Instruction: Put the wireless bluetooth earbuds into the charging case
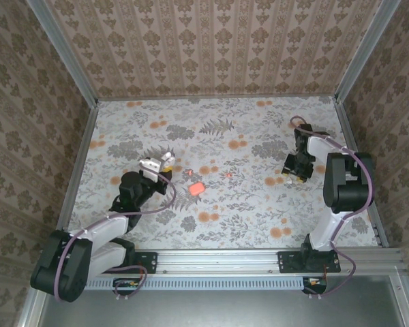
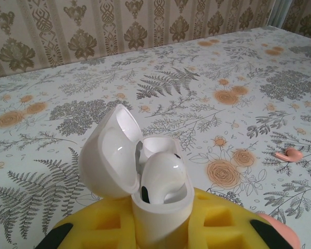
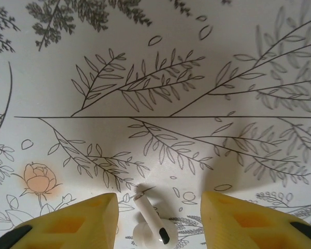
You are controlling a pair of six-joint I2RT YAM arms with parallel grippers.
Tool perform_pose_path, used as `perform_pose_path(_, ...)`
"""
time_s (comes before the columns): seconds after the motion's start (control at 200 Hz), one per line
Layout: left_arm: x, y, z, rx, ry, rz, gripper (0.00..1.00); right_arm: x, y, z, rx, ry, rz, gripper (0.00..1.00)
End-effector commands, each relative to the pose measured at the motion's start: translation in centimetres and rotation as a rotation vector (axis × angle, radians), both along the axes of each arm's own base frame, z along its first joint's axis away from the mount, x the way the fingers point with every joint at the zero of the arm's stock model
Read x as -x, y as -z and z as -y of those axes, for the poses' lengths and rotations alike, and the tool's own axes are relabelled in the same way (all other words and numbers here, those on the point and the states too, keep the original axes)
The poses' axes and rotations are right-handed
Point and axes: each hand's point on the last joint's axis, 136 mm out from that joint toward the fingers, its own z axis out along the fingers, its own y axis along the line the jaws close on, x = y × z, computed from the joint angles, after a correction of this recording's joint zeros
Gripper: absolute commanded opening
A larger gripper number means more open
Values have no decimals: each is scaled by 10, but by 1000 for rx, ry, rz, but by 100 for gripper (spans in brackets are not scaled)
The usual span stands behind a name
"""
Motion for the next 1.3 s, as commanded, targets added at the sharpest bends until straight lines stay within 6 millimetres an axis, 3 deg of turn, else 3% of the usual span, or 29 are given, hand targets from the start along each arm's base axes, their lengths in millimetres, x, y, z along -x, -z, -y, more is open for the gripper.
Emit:
perform_pose_path(0.0,-5,-19,5,18,21,56,1,1,8,-6,-36,-19,-11,47)
perform_pose_path(0.51,-7,-18,5,9,20,47,1,-8,18,-17,-78,-47,6,42)
perform_pose_path(0.9,-8,-18,6,7,27,44,1,-32,-3,-36,-77,-144,119,35)
perform_pose_path(1.125,-7,-15,6,2,26,39,1,-29,-5,-50,-107,-190,118,32)
perform_pose_path(1.295,-6,-13,5,-5,26,34,1,-16,-5,-57,-118,-206,79,30)
